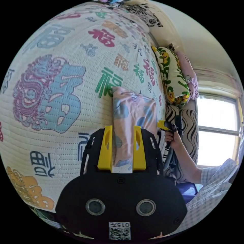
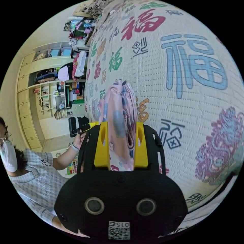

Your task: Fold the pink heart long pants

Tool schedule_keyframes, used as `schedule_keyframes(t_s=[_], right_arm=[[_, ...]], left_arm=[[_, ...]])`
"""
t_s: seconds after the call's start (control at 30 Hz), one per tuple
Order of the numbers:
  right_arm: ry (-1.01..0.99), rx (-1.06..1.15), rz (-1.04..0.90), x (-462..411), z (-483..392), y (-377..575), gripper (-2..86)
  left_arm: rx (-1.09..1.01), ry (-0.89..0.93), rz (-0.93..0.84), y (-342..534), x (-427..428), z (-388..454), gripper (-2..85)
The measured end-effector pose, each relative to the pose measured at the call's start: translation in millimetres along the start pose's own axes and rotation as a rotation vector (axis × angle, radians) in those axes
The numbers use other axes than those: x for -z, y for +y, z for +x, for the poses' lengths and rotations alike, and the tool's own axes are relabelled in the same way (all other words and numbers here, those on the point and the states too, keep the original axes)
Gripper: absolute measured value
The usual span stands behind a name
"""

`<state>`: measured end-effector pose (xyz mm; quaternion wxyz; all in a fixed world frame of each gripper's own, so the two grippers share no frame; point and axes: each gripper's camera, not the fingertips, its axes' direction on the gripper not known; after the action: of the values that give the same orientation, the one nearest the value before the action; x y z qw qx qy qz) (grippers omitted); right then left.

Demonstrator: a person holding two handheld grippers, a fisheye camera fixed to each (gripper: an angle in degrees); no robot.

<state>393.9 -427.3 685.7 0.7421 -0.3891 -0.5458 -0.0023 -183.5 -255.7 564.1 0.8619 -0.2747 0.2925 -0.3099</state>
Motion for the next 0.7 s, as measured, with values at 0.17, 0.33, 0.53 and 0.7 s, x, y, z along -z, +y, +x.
schedule_keyframes(t_s=[0.17,0.33,0.53,0.7], right_arm=[[-0.073,0.02,-0.133,-28.7,16.6,-25.8,12.7],[-0.191,0.01,-0.225,-50.6,24.1,-40.9,9.1],[-0.128,0.036,-0.211,-49.1,-8.2,-36.2,7.7],[-0.12,0.145,-0.207,-58.6,-87.9,-18.7,7.5]], left_arm=[[-0.101,-0.019,-0.093,2.5,-15.0,-10.5,12.2],[-0.081,0.125,-0.105,9.3,-0.2,-40.4,9.8],[-0.04,0.186,-0.128,20.1,11.0,-54.8,5.2],[-0.147,0.212,-0.043,57.2,98.2,-49.3,4.4]])
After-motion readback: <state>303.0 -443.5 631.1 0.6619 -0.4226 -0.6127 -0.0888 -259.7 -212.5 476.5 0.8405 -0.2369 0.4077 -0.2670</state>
